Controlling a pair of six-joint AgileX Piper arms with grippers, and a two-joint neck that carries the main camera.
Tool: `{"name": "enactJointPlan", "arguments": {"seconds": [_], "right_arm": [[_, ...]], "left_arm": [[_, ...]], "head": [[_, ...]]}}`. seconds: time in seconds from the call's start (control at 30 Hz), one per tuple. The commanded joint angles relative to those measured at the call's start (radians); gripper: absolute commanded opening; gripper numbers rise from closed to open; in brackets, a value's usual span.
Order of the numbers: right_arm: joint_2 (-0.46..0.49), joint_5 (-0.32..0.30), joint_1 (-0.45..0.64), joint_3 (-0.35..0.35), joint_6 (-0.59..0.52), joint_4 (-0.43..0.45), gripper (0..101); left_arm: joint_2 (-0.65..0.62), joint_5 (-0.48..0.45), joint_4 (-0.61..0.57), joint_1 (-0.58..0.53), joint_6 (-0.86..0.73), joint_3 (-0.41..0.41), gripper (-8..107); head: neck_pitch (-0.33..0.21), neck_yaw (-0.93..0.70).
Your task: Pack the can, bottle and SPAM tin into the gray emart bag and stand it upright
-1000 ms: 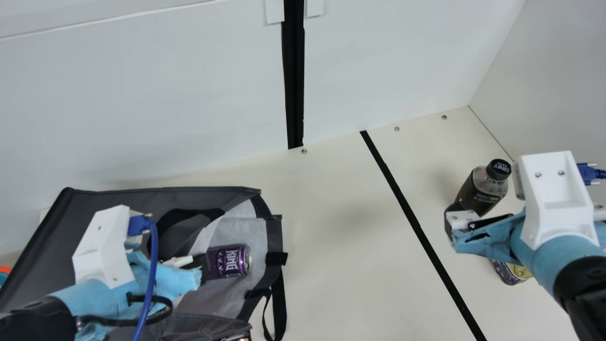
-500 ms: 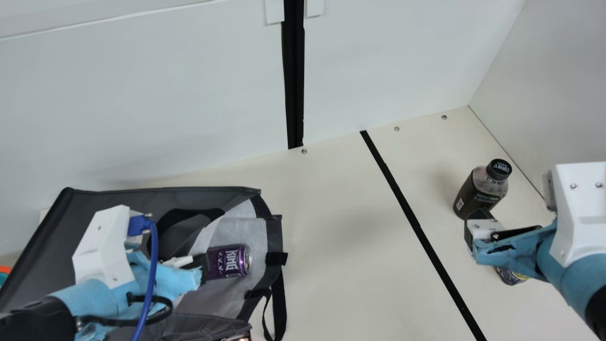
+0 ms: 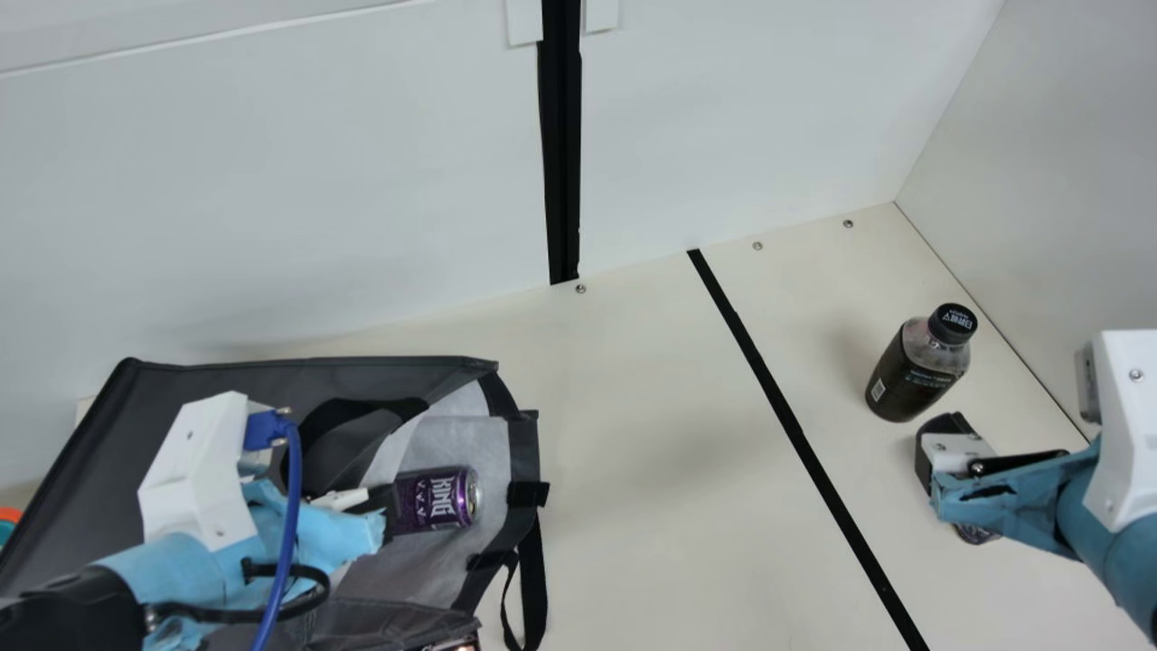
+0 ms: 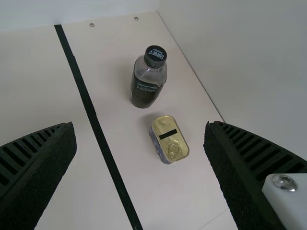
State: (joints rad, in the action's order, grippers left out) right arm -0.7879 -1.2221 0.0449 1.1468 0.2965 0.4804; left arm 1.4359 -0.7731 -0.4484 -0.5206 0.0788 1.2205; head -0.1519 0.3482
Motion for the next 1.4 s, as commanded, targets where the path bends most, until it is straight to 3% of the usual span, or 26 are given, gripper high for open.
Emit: {"name": "enactJointPlan", "arguments": {"seconds": [0.0, 0.77, 1.37], "right_arm": [[0.005, 0.002, 0.024, -0.002, -0.017, -0.011, 95], [0.024, 0.002, 0.197, 0.036, -0.169, -0.15, 95], [-0.059, 0.002, 0.238, 0.111, -0.195, -0.192, 95]], "left_arm": [[0.0, 0.0, 0.0, 0.0, 0.0, 0.0, -8], [0.0, 0.0, 0.0, 0.0, 0.0, 0.0, -8], [0.0, 0.0, 0.0, 0.0, 0.0, 0.0, -8]], "head": [[-0.023, 0.001], [-0.023, 0.001], [-0.023, 0.001]]}}
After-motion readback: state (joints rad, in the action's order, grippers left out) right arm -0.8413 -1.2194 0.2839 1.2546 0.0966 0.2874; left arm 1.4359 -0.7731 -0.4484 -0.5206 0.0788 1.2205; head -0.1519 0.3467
